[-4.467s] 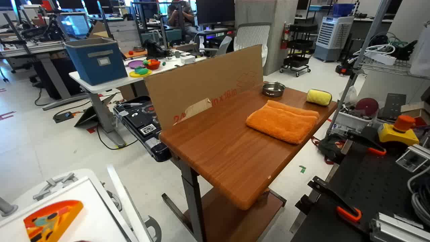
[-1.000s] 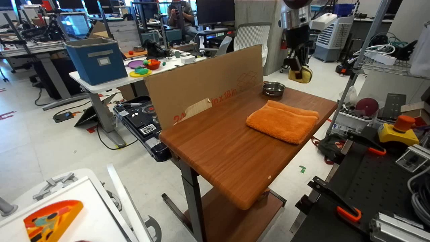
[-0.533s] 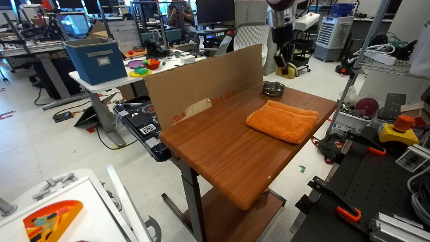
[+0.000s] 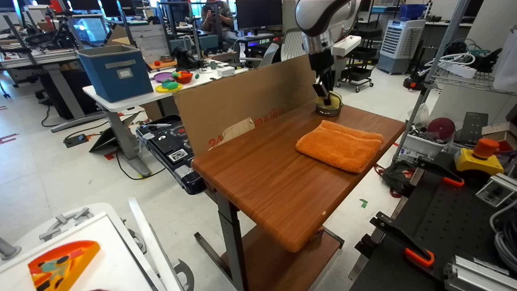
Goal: Pick up the plush toy from table and put it in the pot
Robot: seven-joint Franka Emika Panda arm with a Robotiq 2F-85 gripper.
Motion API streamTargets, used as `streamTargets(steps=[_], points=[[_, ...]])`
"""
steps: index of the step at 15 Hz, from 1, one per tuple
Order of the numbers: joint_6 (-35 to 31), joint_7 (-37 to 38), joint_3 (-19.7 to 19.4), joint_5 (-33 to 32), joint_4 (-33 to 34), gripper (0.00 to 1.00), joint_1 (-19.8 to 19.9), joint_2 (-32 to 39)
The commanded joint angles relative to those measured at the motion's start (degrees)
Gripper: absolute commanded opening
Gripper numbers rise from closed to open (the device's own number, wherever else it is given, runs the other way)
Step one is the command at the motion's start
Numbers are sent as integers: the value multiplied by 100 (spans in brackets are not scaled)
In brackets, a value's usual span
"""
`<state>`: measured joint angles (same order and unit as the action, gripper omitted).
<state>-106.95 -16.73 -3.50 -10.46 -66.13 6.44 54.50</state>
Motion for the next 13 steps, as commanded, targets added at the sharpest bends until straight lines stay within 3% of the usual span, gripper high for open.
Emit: streamTargets(steps=[1,4,7,8,9,10,11,13], points=[[478,-116,37,18,610,55,18,382],[572,-258,41,-20,498,77,44,257],[458,-431,59,-9,-154,98,140,-339],[590,-403,33,-4,-256,100,153,-469],[435,-249,19,-38,239,100,85,28],[456,-252,17,-36,185,95,110,-60],[455,-252,16,-35,191,100,117,-66],[453,-248,18,-36,190,100,102,-18]])
